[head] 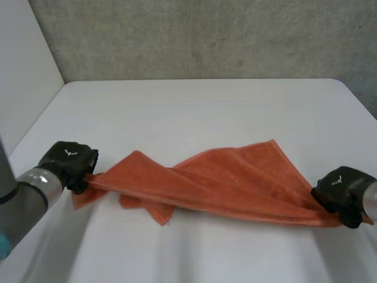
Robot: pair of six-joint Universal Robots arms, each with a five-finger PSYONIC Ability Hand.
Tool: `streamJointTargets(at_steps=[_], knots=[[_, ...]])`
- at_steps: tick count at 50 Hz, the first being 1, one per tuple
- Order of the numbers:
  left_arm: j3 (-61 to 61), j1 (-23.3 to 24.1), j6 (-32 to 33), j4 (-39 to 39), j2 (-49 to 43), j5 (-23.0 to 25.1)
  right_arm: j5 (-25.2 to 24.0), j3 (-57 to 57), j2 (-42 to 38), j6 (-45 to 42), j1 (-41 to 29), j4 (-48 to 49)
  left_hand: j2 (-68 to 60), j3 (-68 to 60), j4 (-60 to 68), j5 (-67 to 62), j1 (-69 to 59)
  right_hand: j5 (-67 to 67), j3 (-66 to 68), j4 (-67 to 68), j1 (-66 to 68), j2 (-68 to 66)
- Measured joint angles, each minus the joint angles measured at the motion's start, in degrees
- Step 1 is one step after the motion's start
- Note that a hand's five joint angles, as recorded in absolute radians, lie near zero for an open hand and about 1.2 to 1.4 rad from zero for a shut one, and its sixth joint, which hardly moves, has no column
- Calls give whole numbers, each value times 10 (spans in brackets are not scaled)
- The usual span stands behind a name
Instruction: Fold the laundry
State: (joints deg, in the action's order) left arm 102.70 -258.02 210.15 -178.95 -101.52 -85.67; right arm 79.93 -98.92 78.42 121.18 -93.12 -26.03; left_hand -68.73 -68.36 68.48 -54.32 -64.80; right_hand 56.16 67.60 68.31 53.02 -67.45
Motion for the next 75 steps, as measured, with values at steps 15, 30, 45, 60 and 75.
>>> streamJointTargets(at_steps=[15,30,45,60,75], knots=[[-385,30,13,-104,-82,-6,28,413,-57,236,-61,144,0,-1,0,-9,0,5,3,0,17,-1],[-256,25,11,-268,14,-20,19,312,35,354,-65,298,0,-1,0,-9,0,8,3,0,22,-1],[66,3,10,-276,-28,-5,-47,-28,32,311,-52,310,0,-1,0,-9,0,8,3,0,22,-1],[80,-23,9,-277,-82,34,-57,-98,24,303,-19,345,193,186,-190,143,153,8,3,0,22,-1],[110,-80,42,-84,159,45,-50,-31,121,204,6,118,1,1,0,-14,-2,8,3,0,22,-1]])
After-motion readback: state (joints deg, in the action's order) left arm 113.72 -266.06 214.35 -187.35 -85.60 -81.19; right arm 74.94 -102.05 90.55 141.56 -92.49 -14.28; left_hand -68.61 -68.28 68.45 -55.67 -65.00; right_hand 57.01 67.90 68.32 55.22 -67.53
